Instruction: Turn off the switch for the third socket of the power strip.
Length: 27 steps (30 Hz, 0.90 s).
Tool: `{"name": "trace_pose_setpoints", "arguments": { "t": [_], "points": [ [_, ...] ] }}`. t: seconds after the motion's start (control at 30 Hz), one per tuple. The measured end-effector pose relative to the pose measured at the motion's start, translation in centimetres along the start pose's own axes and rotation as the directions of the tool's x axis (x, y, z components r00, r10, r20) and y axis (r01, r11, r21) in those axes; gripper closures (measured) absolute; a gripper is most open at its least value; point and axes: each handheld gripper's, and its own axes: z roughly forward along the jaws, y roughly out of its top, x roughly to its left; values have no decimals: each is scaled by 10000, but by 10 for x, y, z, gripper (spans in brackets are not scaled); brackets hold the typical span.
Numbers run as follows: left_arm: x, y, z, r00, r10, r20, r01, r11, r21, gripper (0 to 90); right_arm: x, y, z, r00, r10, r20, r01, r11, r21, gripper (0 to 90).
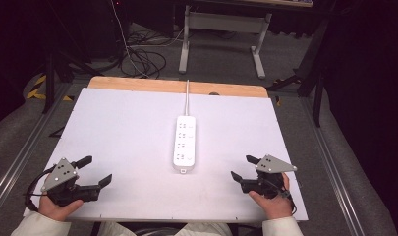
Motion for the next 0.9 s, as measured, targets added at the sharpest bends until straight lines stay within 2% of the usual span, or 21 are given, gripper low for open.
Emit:
{"name": "trace_pose_setpoints", "arguments": {
  "t": [0.1, 0.17, 0.4, 0.67, 0.9],
  "points": [
    [0, 0, 0, 9999, 124, -29, -124, 9999, 60, 110, 0, 9, 4, 9999, -72, -75, 72, 9999, 80, 244],
    [0, 0, 0, 10000, 11, -6, -11, 10000, 32, 110, -1, 16, 7, 9999, -27, -151, 28, 10000, 81, 247],
    [0, 0, 1, 10000, 39, -10, -39, 10000, 79, 111, -3, 34, 14, 9995, 70, -311, -66, 9999, 137, 261],
    [0, 0, 1, 10000, -16, -26, 16, 9999, 101, 111, 1, 62, 31, 9973, -271, -685, 291, 9992, 288, 263],
    [0, 0, 1, 10000, -25, -13, 25, 9999, 124, 110, 2, 77, 43, 9953, -452, -851, 479, 9984, 303, 264]
  ]
}}
